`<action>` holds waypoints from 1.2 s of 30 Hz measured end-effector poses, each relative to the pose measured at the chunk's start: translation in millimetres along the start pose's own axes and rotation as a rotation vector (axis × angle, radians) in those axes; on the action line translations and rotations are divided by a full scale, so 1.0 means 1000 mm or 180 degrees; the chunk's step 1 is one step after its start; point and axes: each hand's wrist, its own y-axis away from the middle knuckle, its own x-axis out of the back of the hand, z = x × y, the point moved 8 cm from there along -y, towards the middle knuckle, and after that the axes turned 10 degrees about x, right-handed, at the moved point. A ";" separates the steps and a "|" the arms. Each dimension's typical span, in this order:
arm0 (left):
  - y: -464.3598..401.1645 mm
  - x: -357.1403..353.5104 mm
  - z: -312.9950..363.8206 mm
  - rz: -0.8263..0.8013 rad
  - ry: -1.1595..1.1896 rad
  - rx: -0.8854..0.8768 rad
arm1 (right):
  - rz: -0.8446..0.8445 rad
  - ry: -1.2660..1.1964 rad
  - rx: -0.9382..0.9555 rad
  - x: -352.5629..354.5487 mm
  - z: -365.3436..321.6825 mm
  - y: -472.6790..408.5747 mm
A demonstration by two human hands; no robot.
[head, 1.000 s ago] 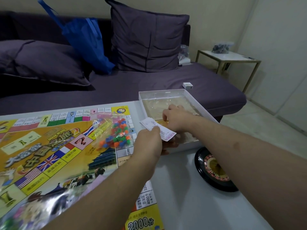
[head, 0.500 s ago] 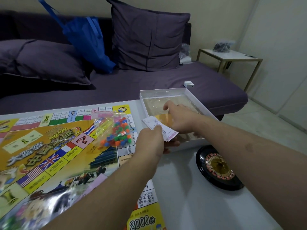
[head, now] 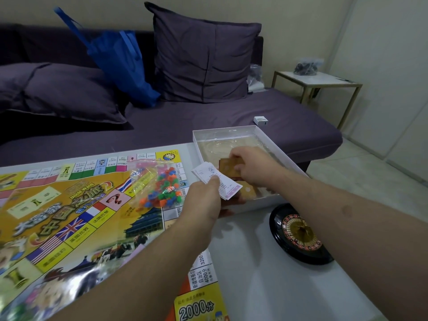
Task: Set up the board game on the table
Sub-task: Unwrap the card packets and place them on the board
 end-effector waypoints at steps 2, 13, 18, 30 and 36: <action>-0.001 0.002 0.000 0.0018 0.0076 -0.0004 | 0.0050 -0.0103 0.0026 0.005 -0.002 0.002; -0.002 0.005 -0.002 0.0010 0.0269 -0.0014 | -0.0337 -0.0083 -0.0049 0.007 -0.003 0.003; -0.004 0.008 -0.004 0.0065 0.0465 0.0103 | -0.0881 0.0038 -0.0021 -0.001 -0.007 0.012; 0.001 0.009 0.001 -0.0153 0.0372 0.0022 | 0.0041 -0.0727 -0.0512 0.011 0.012 0.004; 0.001 0.004 0.010 -0.0283 0.0237 -0.0086 | 0.0301 -0.2082 -0.0734 0.015 0.001 0.009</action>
